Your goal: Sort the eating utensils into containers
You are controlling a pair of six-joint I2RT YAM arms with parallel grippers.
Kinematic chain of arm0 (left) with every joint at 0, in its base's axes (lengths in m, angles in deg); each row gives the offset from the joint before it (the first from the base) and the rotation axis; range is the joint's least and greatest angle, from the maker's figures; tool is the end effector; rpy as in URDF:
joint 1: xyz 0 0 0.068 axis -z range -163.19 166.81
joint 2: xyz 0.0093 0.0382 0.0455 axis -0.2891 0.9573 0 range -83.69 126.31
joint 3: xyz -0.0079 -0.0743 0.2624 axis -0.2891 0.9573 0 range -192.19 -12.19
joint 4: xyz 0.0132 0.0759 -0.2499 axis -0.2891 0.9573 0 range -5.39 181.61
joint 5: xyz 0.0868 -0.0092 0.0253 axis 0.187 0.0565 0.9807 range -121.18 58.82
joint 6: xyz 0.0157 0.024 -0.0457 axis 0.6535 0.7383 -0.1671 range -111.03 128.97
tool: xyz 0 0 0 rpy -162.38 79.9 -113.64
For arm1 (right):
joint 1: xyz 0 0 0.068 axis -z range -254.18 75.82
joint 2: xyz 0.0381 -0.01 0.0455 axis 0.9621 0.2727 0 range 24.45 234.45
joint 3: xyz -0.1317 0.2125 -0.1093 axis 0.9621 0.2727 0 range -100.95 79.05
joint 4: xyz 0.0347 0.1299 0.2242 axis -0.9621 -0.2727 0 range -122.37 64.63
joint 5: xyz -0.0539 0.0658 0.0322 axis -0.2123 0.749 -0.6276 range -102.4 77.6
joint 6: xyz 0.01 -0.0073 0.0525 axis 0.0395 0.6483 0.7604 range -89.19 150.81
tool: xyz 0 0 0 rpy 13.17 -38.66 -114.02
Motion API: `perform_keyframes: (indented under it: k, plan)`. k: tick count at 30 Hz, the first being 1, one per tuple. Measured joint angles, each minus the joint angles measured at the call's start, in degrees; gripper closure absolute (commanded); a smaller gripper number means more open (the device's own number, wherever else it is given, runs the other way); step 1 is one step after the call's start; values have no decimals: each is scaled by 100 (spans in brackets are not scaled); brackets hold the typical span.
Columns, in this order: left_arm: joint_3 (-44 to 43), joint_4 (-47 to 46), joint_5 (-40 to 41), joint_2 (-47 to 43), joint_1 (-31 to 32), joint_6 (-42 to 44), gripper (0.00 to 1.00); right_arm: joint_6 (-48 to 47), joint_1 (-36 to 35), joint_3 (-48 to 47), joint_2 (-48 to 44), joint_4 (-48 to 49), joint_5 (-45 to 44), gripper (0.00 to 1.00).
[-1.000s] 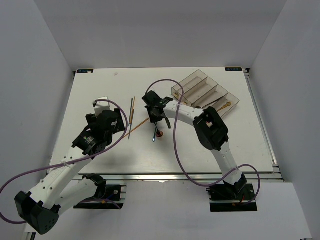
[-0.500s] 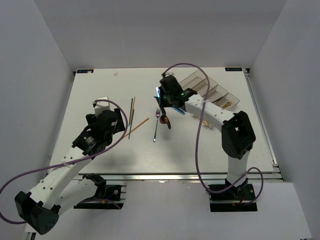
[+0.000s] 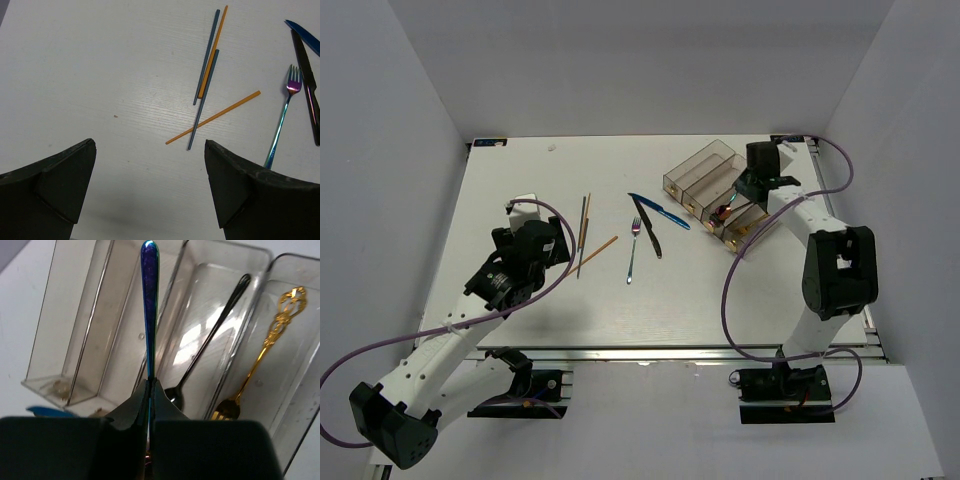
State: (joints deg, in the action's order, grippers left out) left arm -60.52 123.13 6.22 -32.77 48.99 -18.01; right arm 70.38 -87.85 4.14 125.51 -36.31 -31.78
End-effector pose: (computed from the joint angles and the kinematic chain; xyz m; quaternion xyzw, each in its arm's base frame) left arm 0.1622 -0.0765 0.3001 -0.0934 0.8674 0.0603 0.4850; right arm 0.3942 0.0838 0.2536 0.2708 0.8433 0.0621 0.4601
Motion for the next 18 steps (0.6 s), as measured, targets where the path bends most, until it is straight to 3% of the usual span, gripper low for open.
perform_keyframes:
  k: [7,18]
  plan:
    - [2,0,-20,63,0,0,2,581,525,4,118,254,-116,100]
    - [2,0,-33,116,0,0,2,1012,592,166,433,498,114,100]
